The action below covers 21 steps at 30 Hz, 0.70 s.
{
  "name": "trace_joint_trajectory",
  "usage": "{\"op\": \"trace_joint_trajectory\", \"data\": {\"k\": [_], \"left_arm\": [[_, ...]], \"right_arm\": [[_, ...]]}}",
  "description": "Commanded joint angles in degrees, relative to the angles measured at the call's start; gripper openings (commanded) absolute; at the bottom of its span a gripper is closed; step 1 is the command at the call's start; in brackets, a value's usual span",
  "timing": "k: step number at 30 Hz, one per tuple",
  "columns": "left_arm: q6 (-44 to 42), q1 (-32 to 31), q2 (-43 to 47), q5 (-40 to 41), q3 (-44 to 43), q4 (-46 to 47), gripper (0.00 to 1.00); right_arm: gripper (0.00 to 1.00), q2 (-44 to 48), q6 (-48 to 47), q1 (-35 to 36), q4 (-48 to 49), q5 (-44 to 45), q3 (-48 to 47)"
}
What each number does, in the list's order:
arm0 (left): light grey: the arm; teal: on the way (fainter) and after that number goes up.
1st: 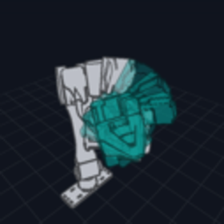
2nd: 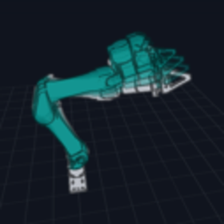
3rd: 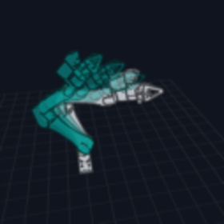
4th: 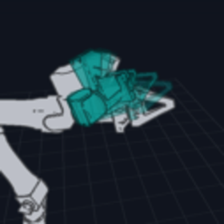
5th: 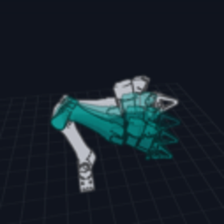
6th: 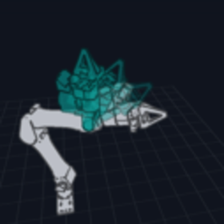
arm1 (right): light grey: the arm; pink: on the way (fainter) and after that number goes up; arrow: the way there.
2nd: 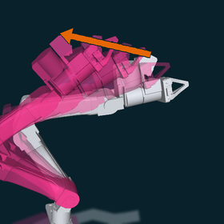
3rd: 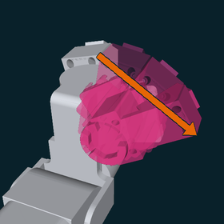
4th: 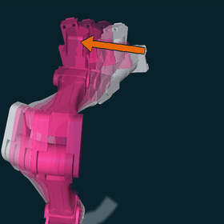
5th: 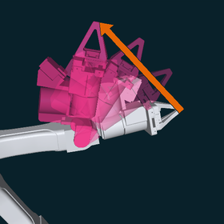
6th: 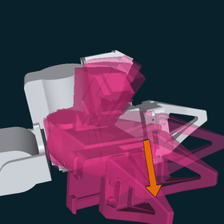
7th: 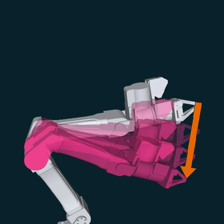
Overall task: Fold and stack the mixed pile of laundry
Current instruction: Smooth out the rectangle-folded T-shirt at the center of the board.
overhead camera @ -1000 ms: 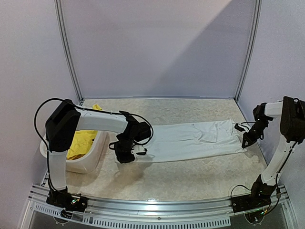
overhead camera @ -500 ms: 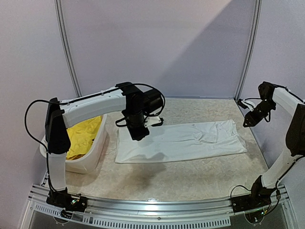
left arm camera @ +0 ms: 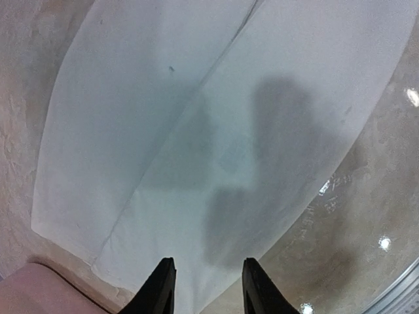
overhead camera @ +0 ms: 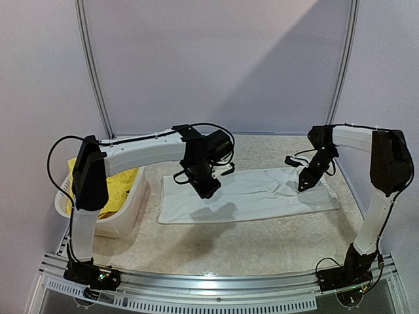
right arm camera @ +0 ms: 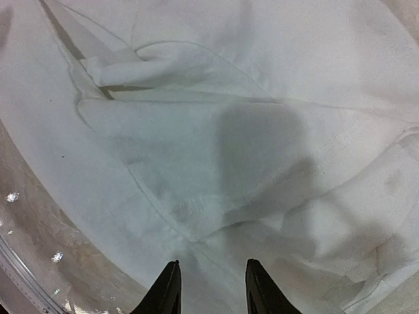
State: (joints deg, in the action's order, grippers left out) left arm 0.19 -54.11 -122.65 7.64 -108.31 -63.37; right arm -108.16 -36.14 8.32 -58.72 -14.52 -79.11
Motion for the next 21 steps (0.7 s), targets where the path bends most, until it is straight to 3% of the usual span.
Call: {"op": "trace_joint_trajectory", "data": {"k": [1, 6, 10, 13, 17, 21], "left_arm": [[1.7, -0.8, 2.1, -0.7, 2.9, 2.4, 0.36], [1.4, -0.7, 2.1, -0.5, 4.4, 2.6, 0.36], [1.3, -0.7, 1.9, -0.4, 4.9, 2.6, 0.36], [1.4, -0.6, 1.6, -0.5, 4.8, 2.8, 0.36], [1.6, -0.6, 1.4, -0.6, 4.7, 2.8, 0.36], [1.7, -0.6, 1.7, -0.4, 5.0, 2.6, 0.36]], "right_arm": [[0.35, -3.8, 1.7, 1.9, 1.8, 1.8, -1.7], [0.42, -6.9, 2.2, 3.1, 1.3, 2.0, -2.8], [0.41, -7.7, 2.5, 3.6, 1.8, 2.6, -3.1], [0.36, -7.5, 3.5, 3.7, 3.0, 3.5, -3.6], [0.18, -7.8, 3.9, 3.6, 2.3, 3.0, -5.5], [0.08, -7.2, 4.9, 3.8, 2.2, 2.9, -7.4]]}}
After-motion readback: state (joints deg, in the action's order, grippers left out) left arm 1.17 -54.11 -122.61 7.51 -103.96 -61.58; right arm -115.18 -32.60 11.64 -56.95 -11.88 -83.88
